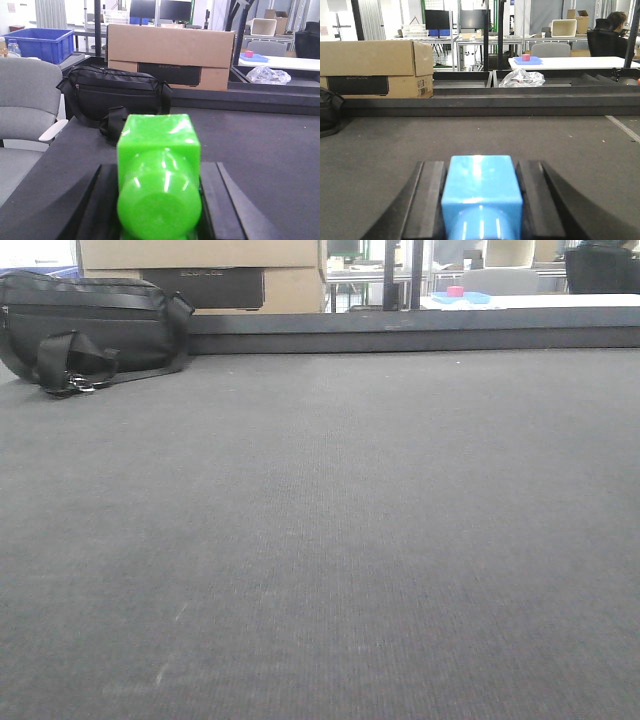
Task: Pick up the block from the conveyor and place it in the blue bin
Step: 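Drive the base away from the conveyor, turning toward the blue bin shelves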
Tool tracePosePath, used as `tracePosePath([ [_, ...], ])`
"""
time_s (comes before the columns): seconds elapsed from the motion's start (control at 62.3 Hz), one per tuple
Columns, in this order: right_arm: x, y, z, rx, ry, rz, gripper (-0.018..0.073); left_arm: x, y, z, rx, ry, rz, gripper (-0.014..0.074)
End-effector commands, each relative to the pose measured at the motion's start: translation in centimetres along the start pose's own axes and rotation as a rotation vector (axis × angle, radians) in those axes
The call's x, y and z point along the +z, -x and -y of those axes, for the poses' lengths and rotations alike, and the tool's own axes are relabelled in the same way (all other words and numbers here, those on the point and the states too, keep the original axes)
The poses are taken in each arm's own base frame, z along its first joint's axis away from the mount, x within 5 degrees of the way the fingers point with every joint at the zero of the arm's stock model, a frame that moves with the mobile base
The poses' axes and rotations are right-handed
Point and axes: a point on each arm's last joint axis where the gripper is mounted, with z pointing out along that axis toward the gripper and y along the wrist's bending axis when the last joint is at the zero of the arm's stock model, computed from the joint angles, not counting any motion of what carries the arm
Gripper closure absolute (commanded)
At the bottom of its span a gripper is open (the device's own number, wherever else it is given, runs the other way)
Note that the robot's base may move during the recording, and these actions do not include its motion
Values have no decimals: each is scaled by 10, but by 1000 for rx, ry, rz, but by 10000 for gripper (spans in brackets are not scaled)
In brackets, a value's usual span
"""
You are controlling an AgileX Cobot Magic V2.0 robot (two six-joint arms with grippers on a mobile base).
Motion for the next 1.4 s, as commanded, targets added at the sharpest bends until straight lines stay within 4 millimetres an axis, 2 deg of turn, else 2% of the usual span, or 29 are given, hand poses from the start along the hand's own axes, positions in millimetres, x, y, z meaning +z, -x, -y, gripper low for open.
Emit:
tracePosePath([
  [0.0, -2, 5, 0, 3, -2, 35, 715, -1, 2, 1, -2, -9, 30, 708],
  [1.38, -2, 5, 0, 3, -2, 35, 715, -1, 2, 1, -2, -9, 30, 708],
])
